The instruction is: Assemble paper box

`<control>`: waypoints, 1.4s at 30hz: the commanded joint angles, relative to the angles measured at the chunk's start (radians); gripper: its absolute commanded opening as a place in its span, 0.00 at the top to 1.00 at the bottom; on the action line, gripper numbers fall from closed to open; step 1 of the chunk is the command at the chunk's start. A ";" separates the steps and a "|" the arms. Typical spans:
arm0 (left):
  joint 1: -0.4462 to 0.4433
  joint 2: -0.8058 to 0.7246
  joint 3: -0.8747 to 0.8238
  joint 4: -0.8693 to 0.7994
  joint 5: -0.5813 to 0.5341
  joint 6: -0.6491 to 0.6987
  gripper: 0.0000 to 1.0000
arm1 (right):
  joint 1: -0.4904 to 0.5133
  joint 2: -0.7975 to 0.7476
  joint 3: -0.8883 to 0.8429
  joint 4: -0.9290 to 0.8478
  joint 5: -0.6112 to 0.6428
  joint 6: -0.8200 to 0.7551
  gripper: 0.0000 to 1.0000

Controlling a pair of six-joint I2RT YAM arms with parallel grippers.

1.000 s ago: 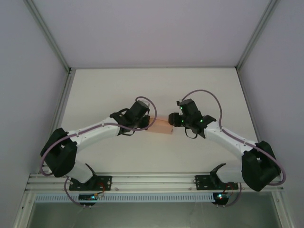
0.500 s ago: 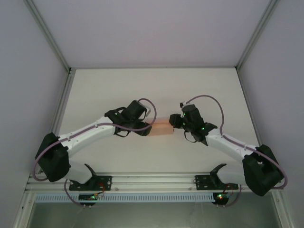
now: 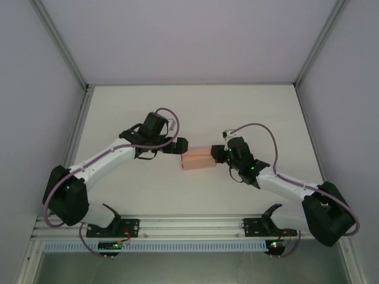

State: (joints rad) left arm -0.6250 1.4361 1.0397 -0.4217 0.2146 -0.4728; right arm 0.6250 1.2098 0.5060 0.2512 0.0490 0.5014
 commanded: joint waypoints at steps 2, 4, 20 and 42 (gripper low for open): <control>0.030 0.054 -0.076 0.154 0.174 -0.072 0.12 | 0.013 0.060 -0.080 -0.129 0.017 -0.105 0.80; 0.033 0.059 -0.108 0.185 0.191 -0.083 0.20 | 0.013 0.067 -0.093 -0.093 0.007 -0.128 0.80; 0.041 0.075 -0.395 0.487 0.267 -0.121 0.86 | 0.033 0.140 -0.168 0.020 0.002 -0.127 0.90; 0.026 0.059 -0.393 0.422 0.149 -0.014 0.93 | -0.103 -0.096 -0.082 -0.198 -0.157 -0.092 0.80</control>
State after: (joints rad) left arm -0.5896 1.4490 0.6689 0.2359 0.4774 -0.5465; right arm 0.5323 1.1416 0.3889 0.3874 -0.1177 0.3992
